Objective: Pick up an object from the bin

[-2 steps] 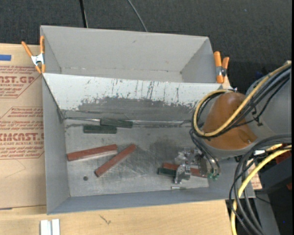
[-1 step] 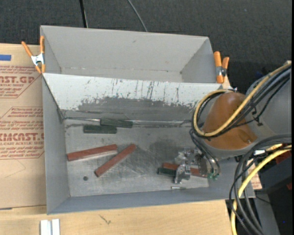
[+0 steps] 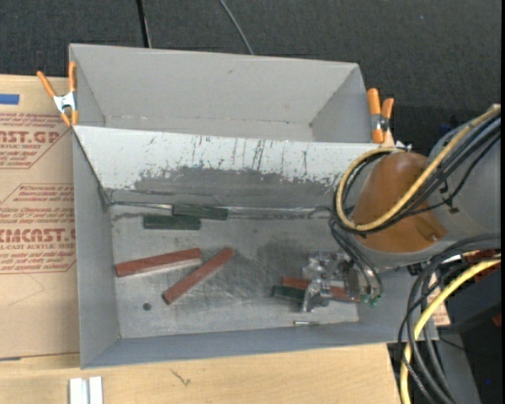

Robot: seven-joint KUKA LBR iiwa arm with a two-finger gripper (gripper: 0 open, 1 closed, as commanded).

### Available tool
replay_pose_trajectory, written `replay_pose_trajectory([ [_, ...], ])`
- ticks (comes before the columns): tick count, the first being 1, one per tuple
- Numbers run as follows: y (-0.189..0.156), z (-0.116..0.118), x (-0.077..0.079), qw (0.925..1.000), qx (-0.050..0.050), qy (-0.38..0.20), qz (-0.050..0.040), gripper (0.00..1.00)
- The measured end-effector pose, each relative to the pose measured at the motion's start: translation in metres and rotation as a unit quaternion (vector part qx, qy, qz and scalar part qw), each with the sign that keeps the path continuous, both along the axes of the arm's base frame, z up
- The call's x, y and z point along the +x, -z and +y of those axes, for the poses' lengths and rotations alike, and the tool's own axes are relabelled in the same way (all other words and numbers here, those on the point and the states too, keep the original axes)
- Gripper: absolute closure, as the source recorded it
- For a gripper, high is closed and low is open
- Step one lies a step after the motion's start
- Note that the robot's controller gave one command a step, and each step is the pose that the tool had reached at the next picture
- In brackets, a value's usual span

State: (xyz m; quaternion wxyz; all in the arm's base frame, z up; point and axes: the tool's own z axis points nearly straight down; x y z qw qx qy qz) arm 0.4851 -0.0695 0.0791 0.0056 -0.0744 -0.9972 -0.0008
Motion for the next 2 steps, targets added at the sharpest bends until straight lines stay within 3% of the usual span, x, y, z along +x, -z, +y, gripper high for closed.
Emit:
replay_pose_trajectory([
  [1,-0.025,-0.049,0.006,0.9986,-0.001,0.052,-0.0063,1.0],
  [2,-0.146,0.013,0.034,0.9996,-0.001,0.029,-0.0063,1.0],
])
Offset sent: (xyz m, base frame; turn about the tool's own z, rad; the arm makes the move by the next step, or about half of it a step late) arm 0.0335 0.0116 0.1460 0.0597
